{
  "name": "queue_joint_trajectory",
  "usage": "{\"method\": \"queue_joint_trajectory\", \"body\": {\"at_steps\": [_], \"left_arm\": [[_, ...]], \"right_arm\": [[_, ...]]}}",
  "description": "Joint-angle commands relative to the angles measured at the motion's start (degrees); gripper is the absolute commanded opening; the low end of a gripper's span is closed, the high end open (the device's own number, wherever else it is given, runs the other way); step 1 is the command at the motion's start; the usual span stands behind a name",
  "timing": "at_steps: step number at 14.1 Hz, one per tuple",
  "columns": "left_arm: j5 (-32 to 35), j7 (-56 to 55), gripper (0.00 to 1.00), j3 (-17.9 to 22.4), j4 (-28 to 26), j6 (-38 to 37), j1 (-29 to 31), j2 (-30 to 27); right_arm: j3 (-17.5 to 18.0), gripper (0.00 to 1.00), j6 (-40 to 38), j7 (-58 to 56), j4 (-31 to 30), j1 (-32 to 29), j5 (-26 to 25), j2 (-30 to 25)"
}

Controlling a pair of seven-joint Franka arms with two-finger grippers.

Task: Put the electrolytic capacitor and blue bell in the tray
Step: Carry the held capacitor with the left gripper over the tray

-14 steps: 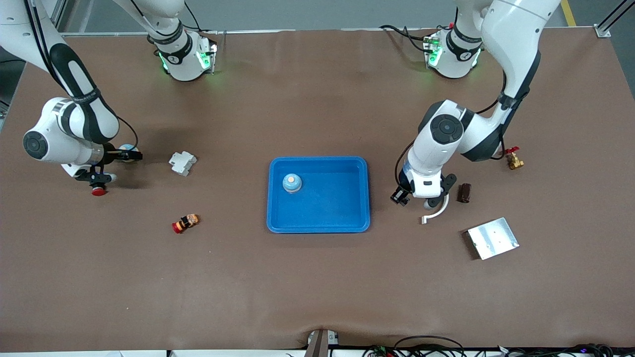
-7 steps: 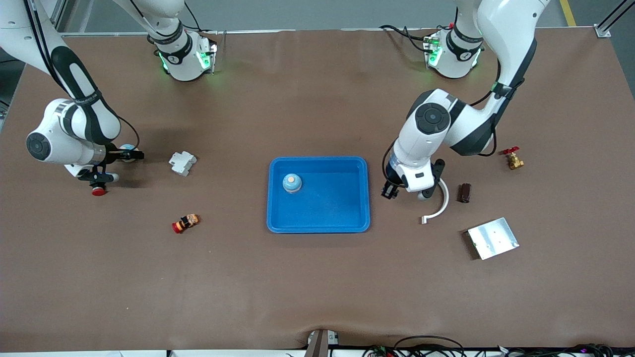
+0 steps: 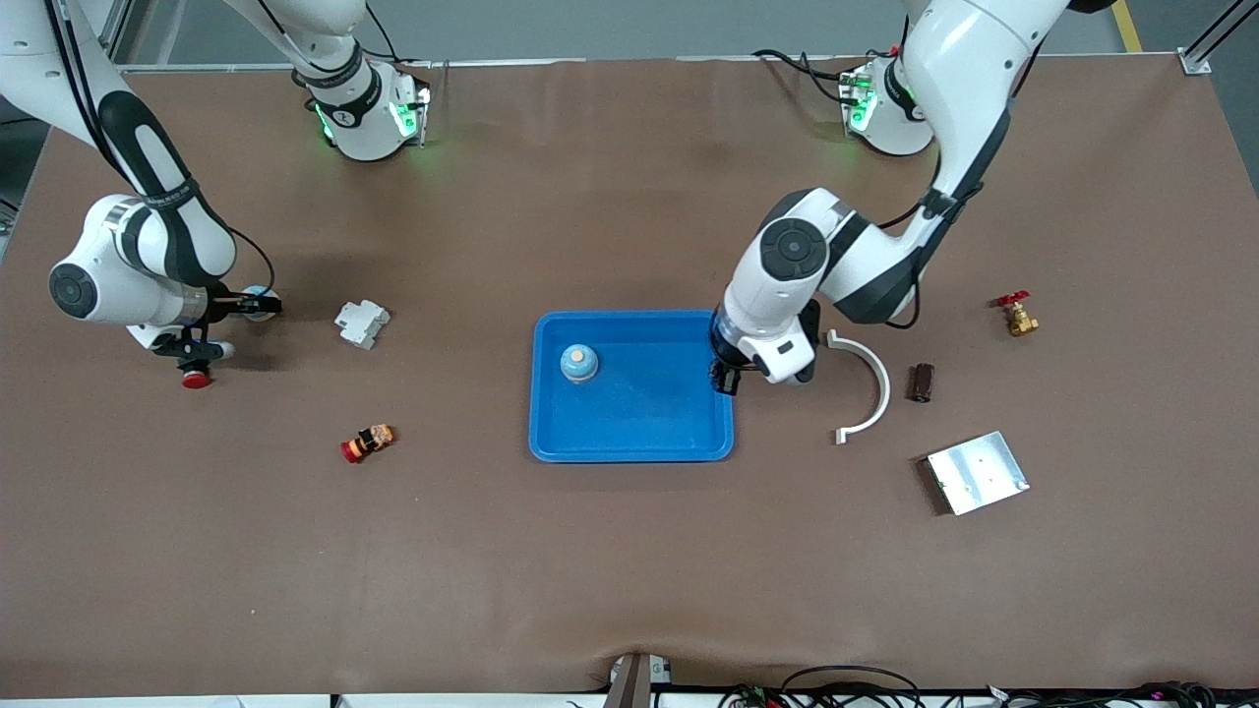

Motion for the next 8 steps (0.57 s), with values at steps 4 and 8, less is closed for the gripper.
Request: {"method": "queue_joint_trajectory", "body": {"at_steps": [4,8], "left_arm": [[1.1,-7.1,0.00,-0.1,2.3,-1.5,-2.0,3.0],[2.9,-11.1,0.00,0.4,2.6,-1.5,-5.6,5.2]], "right_arm": [[-0.3,0.35,-7.3,-3.1,3.4,0.5,0.0,-0.8],[0.8,0.25,-14.7,-3.1,11.1,2.1,1.5,-0.9]]}}
